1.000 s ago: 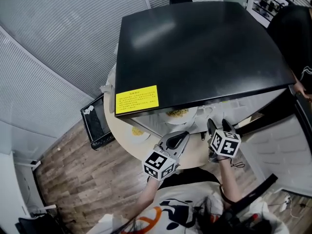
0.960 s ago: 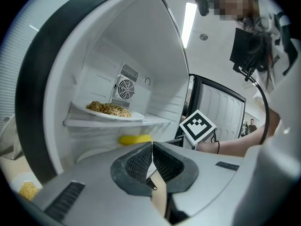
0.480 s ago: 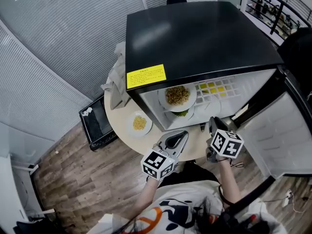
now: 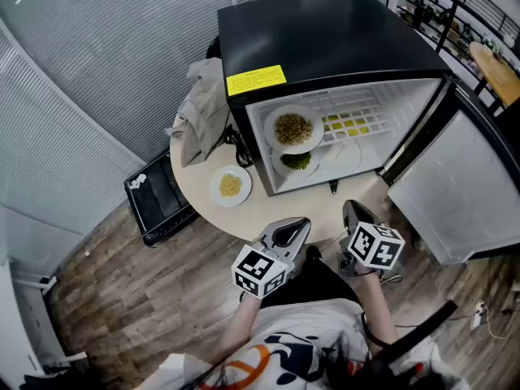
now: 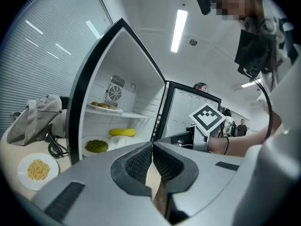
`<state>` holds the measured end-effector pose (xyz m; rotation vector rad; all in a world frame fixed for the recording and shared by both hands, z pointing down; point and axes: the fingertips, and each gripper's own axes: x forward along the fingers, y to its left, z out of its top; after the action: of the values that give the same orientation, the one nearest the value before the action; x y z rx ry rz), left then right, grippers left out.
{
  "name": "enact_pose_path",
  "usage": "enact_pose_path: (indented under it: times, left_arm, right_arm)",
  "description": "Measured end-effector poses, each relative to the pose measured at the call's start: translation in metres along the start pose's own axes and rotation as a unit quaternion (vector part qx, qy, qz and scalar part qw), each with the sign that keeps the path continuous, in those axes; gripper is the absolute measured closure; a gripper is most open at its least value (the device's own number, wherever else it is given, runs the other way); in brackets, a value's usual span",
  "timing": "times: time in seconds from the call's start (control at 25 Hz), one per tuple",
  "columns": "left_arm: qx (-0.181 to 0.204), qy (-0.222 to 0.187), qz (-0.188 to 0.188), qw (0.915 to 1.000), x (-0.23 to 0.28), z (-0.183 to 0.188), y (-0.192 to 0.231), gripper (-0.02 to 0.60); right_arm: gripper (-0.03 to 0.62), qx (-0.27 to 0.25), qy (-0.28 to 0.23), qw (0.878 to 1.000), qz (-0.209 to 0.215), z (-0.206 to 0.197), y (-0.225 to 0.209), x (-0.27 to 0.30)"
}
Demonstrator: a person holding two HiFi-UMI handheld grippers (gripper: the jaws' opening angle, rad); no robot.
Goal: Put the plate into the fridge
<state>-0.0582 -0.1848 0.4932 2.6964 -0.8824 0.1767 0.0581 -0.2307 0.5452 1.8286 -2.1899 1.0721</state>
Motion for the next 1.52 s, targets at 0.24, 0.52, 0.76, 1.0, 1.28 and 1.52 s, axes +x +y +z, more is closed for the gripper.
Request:
enact_pose_path:
  times: [0.24,0.52,0.76,1.0,1.28,1.52]
  left_arm:
    - [-0.004,-0.005,-0.018,0.9998,-0.01,-0.006,-0.018,0.571]
    - [-0.014,-0.012,-0.033,0.9993,-0.007,-0.007,-0.03,0.571]
    - [-0.02,-0.014,-0.028,0.9993,-0.003,-0.011,-0.036,0.571]
    - [-0.024,-0.022,-0.004,0.9994,-0.001,-0.006,-0.044,0.571]
    - [-0.026,-0.02,0.027,0.9991,0.007,-0.012,-0.08,0.571]
    - [-0.027,-0.014,0.054,0.9981,0.011,-0.024,-0.125,0.571]
  right_arm:
    - [0.553,0.003,-0.001,1.0,-0.01,-0.014,0.001,-0.025]
    - [0.554,-0.001,0.007,1.0,-0.015,-0.022,0.002,-0.044]
    - [0.556,0.008,0.024,1.0,-0.01,-0.033,-0.006,-0.047]
    - [0.556,0.008,0.034,0.999,0.004,-0.034,-0.016,-0.061]
    - [0.559,0.007,0.04,0.999,0.029,-0.032,-0.041,-0.087]
    - [0.559,-0.003,0.05,0.997,0.056,-0.036,-0.061,-0.12]
